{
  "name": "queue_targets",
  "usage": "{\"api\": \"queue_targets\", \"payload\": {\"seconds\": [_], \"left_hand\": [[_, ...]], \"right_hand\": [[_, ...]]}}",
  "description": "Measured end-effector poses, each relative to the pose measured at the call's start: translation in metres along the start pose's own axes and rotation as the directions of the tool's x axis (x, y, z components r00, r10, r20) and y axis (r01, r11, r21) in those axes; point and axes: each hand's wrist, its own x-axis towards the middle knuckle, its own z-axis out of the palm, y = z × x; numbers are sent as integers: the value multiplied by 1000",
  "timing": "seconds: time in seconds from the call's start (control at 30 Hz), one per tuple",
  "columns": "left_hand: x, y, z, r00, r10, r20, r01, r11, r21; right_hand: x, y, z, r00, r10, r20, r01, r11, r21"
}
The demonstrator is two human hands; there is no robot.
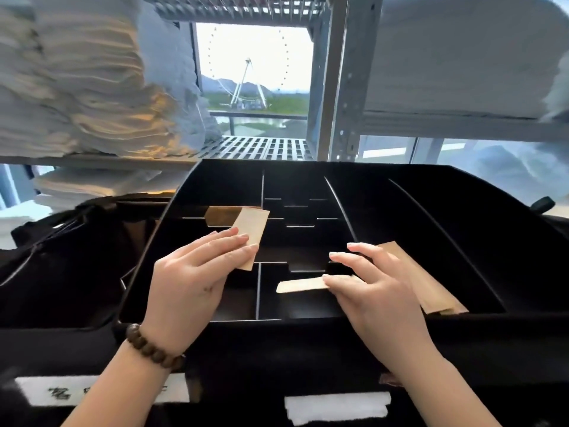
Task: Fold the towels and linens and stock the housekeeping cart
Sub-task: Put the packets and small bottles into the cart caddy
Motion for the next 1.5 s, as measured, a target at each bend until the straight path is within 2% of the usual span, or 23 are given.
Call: {"api": "queue_targets", "payload": {"seconds": [0.2,0.4,0.57,0.73,0.8,0.9,0.97,1.13,1.3,1.4,1.5], "left_hand": [[1,-10,9,1000,19,23,-19,1000,-19],[-3,-12,18,998,-2,62,7,996,-87],[-2,-11,24,996,-42,82,55,986,-158],[-1,-11,24,992,-64,112,85,976,-199],[1,-10,23,992,-66,110,87,975,-202],[3,-8,21,995,-79,67,91,974,-209],[5,-7,18,993,-115,38,121,962,-243],[10,4,11,975,-223,-9,202,898,-392],[8,9,7,954,-301,5,261,820,-509],[4,5,6,962,-272,38,260,856,-447],[5,-2,7,992,-127,2,125,979,-161]], "right_hand": [[17,-4,7,963,7,271,-7,1000,1],[18,9,19,832,58,552,-61,998,-12],[18,18,25,752,66,656,-74,997,-15],[19,18,22,709,77,701,-111,994,2],[23,14,15,747,88,659,-139,990,26],[32,7,5,897,151,415,-208,973,96],[37,2,2,947,151,282,-197,970,142],[42,-14,8,991,34,128,-63,970,233],[41,-17,14,999,-2,-35,11,970,244],[38,-15,14,996,4,-86,15,975,222],[36,-11,11,995,26,-100,-7,983,181]]}}
